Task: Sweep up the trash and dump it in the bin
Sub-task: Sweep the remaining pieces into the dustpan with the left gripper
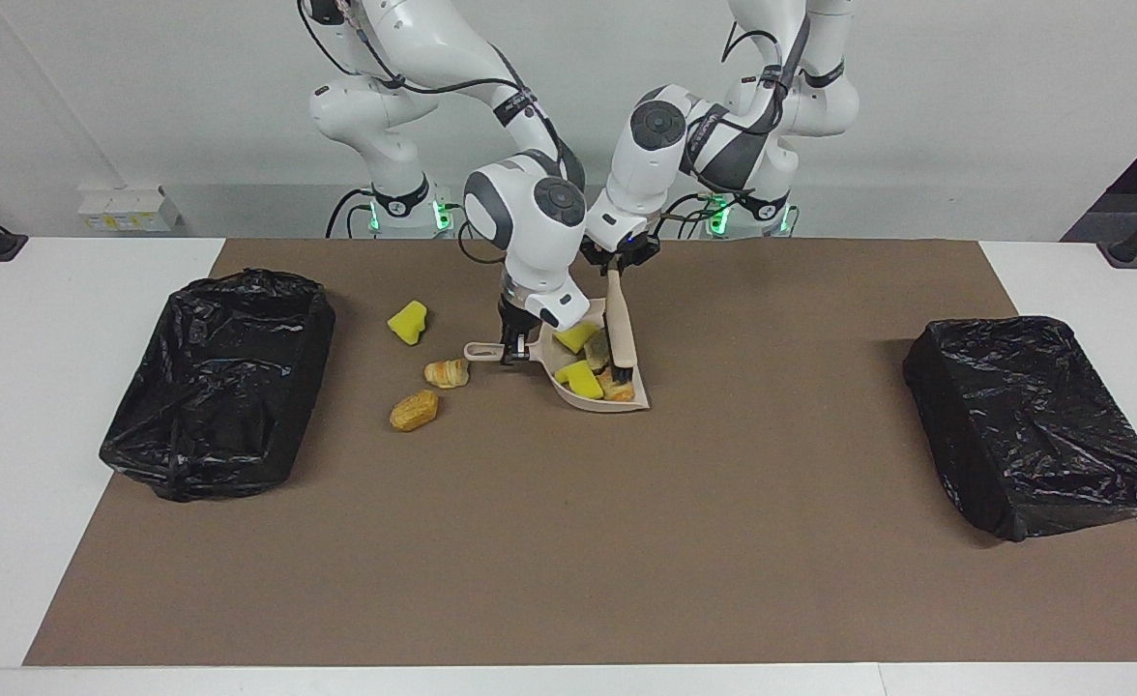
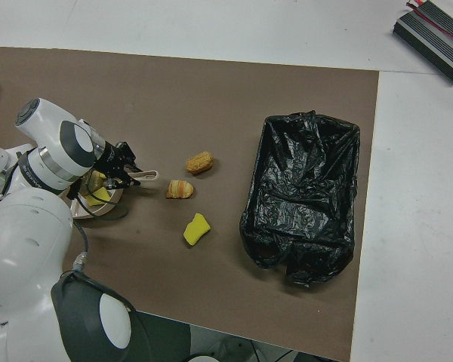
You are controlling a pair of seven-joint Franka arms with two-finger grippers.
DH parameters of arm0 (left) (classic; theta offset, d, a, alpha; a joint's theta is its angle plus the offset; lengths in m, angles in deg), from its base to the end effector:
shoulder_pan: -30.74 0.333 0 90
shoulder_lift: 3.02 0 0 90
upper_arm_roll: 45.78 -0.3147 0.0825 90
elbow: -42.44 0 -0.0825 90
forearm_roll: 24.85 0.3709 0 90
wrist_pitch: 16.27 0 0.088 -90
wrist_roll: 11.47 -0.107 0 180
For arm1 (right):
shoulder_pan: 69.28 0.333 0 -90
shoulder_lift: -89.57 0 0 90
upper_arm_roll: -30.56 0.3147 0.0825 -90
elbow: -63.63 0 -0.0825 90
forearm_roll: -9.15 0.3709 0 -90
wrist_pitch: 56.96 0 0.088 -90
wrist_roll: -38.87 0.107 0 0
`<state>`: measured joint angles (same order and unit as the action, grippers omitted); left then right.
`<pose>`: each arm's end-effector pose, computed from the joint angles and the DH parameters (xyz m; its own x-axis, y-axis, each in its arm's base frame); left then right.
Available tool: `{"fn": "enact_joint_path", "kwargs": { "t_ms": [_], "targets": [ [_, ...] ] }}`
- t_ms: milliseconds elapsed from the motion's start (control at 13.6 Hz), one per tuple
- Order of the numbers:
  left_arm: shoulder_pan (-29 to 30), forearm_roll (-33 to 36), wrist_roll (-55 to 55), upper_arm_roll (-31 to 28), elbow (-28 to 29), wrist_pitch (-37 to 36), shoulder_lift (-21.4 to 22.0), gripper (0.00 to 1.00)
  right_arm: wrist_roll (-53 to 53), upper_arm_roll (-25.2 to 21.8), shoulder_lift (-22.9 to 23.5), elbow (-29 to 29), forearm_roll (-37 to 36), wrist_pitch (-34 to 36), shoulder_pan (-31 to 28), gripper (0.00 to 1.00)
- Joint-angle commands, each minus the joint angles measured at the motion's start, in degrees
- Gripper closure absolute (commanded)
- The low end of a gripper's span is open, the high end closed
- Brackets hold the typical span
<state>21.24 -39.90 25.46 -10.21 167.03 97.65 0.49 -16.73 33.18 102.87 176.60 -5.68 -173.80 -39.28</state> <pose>0.3396 -0.3665 0.4097 0.9736 -0.0223 -0.2270 -0.0083 -0.9980 0.0624 0.4890 0.2950 0.3489 -0.1055 0.9597 -0.2605 0.9944 0.1003 -0.0331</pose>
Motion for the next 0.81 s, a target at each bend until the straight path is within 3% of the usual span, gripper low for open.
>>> {"fn": "enact_joint_path", "kwargs": {
  "t_ms": [0, 368, 735],
  "targets": [
    [0.35, -1.12, -1.34, -3.03, -3.56, -10.09, 2.37, 1.0, -2.22, 0.37, -1.09, 1.11, 0.68, 1.35, -0.99, 1.0],
    [0.35, -1.03, -2.48, -7.79, -2.87, -18.91, 9.06, 1.0, -3.36, 0.37, -2.93, 0.23, 0.68, 2.76, -2.39, 1.0],
    [-0.08, -1.03, -2.56, -7.62, 2.42, -11.45, 11.79, 1.0, -8.46, 0.37, -5.74, -5.65, 0.86, 9.7, -7.14, 1.0]
  ]
}}
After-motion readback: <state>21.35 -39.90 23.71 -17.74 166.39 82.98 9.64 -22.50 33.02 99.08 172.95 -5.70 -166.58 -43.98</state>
